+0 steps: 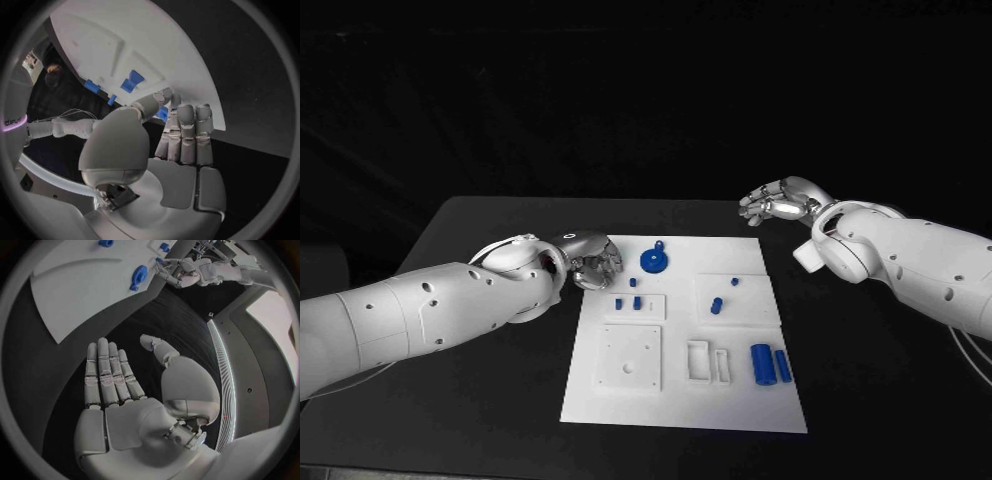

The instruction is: Assemble the parts on the task board

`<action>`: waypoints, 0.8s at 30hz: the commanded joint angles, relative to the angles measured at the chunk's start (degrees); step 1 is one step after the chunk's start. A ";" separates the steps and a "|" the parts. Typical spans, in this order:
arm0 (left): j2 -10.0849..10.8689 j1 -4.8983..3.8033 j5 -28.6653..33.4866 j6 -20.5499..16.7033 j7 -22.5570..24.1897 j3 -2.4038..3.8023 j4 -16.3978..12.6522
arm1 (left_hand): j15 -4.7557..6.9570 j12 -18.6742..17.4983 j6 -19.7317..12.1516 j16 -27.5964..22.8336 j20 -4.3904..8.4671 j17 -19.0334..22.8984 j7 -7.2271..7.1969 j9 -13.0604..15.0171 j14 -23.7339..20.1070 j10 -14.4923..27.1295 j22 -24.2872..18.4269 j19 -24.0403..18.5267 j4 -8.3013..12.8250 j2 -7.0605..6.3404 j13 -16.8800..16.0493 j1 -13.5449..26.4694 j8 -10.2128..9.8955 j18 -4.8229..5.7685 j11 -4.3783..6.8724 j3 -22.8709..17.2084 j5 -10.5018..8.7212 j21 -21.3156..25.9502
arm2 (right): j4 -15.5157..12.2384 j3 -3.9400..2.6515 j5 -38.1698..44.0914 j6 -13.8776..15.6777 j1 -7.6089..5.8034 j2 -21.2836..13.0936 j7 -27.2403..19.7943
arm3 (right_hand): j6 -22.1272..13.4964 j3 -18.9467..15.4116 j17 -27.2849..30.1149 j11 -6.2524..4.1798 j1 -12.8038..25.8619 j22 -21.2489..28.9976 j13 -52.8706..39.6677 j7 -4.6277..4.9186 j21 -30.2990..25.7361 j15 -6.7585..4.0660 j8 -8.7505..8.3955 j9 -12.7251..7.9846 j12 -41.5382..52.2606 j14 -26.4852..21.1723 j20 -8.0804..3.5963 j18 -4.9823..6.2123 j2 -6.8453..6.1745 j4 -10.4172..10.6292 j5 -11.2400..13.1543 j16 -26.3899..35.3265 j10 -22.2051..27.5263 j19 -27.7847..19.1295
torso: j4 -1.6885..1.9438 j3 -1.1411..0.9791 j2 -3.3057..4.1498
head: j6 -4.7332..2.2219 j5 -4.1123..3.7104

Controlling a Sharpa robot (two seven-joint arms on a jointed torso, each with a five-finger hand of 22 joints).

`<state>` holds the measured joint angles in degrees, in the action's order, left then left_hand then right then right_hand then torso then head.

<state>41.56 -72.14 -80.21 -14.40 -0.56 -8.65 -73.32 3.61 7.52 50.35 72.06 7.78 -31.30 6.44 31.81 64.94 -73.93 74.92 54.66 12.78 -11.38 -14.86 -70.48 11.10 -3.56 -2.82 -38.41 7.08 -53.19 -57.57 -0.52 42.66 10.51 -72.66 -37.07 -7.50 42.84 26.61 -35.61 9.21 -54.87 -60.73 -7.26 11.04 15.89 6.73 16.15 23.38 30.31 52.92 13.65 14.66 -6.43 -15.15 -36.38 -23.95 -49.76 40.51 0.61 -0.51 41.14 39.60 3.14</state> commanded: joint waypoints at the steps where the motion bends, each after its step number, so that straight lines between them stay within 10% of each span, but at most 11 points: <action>1: 0.33 0.00 5.92 -4.05 2.18 0.36 0.21 | -0.20 -0.39 -0.42 0.11 1.26 0.04 0.07 -0.05 -0.03 0.39 1.05 -0.08 0.33 -0.15 -0.09 -0.32 -0.13 -1.61 -0.17 -0.08 0.24 0.34 | -0.60 -0.03 4.64 -1.69 0.02 -0.37 -0.66 | -0.29 0.04 0.06 0.08 -0.62 -0.05 0.05 2.07 -0.20 0.32 0.22 -0.09 0.27 -0.17 0.07 0.31 0.13 -0.30 0.30 0.17 0.47 -0.50 | 0.01 0.00 0.05 | -0.12 -0.03; 5: 1.02 -0.02 12.87 -2.13 2.78 1.81 0.79 | -0.21 -0.40 -0.42 0.12 1.26 0.03 0.08 -0.05 -0.03 0.40 1.05 -0.07 0.34 -0.16 -0.09 -0.34 -0.12 -1.61 -0.18 -0.09 0.25 0.34 | -1.97 -0.03 10.52 -3.19 0.02 -1.01 -0.76 | -0.20 0.15 0.06 0.04 -1.04 -0.11 0.10 2.03 -0.24 0.33 0.29 -0.10 0.28 -0.20 0.08 0.31 0.14 -0.62 0.86 0.21 0.46 -0.54 | -0.04 -0.01 0.06 | -0.36 0.01; 6: 1.39 -0.04 17.08 -1.92 3.16 2.04 0.78 | -0.19 -0.68 0.89 0.14 1.26 0.06 1.62 0.20 -0.04 0.83 1.00 -0.10 0.63 0.51 -0.02 -1.59 0.68 -1.74 -0.33 -1.21 0.56 0.43 | -2.41 -0.03 12.42 -3.39 0.03 -1.21 -0.77 | 2.46 2.75 -0.41 -1.06 -7.56 -0.49 -0.27 0.73 0.45 -0.28 2.08 0.74 1.07 0.76 -0.79 -0.01 -0.05 -1.03 8.34 -0.53 -1.77 0.64 | -0.08 -0.01 0.08 | -0.45 0.02; 10: 2.55 -0.25 28.45 -1.35 5.58 2.89 0.33 | -0.70 -1.14 1.24 -0.27 0.88 0.33 2.30 0.16 -0.42 1.52 0.97 -0.11 0.41 0.64 0.01 -1.51 1.14 -1.72 -0.70 -1.81 0.28 0.48 | -4.44 -0.03 19.59 -4.20 0.10 -2.32 -0.67 | 4.02 3.72 -0.82 -1.69 -8.25 -0.30 -0.02 0.20 0.82 -0.93 2.75 0.85 0.28 2.76 -0.80 0.34 -0.08 -1.47 9.23 -1.36 -4.38 2.85 | 0.02 -0.12 0.01 | -0.56 -0.19; 19: 4.82 -0.79 54.54 1.16 12.22 3.07 -2.01 | -2.15 -2.02 0.63 -9.32 -0.83 4.84 2.89 -0.03 -4.68 2.90 -1.64 -4.73 -2.02 1.77 -0.31 4.23 2.20 -0.60 -1.79 0.46 -2.89 6.47 | -11.24 -0.01 33.76 -3.22 0.25 -6.18 0.72 | 8.84 6.17 -5.28 -4.52 -10.96 -1.95 -1.33 -2.21 8.77 -7.59 5.12 2.85 -3.72 17.17 -7.23 0.34 -0.96 -1.57 11.42 -8.94 -13.70 19.42 | 0.00 0.10 -0.04 | -0.79 -1.28; 24: 5.41 -0.78 65.10 1.65 14.63 3.04 -2.25 | -1.03 -0.31 1.38 -12.19 -0.47 5.98 2.27 0.13 -2.76 -0.50 -2.71 -3.86 -2.09 4.03 -1.50 5.99 3.50 -0.24 -0.61 3.23 -2.83 8.25 | -13.61 0.12 39.64 -2.14 0.33 -7.79 1.54 | 8.53 3.32 -7.56 -4.35 -8.27 -2.27 -1.40 -2.09 9.71 -7.98 4.44 2.73 -7.99 18.39 -8.46 0.34 -1.03 -1.53 19.82 -9.87 -14.18 21.73 | -0.06 0.00 -0.18 | -1.22 -1.17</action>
<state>46.87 -72.87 -28.77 -14.43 9.39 -5.65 -75.30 2.59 7.00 51.81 60.10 6.56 -25.39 9.11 31.87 61.65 -73.88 72.30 50.22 10.67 -7.79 -16.22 -64.47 14.43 -3.56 -3.68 -35.44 4.32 -45.24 -70.66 -0.42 74.18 7.97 -72.41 -44.63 -7.02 51.49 30.33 -42.91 4.70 -63.62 -62.95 -8.68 8.82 25.32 -1.25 20.92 26.19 22.97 70.97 5.22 13.81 -7.52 -16.68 -17.41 -33.67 -63.90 61.86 0.59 -0.44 41.07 38.60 1.96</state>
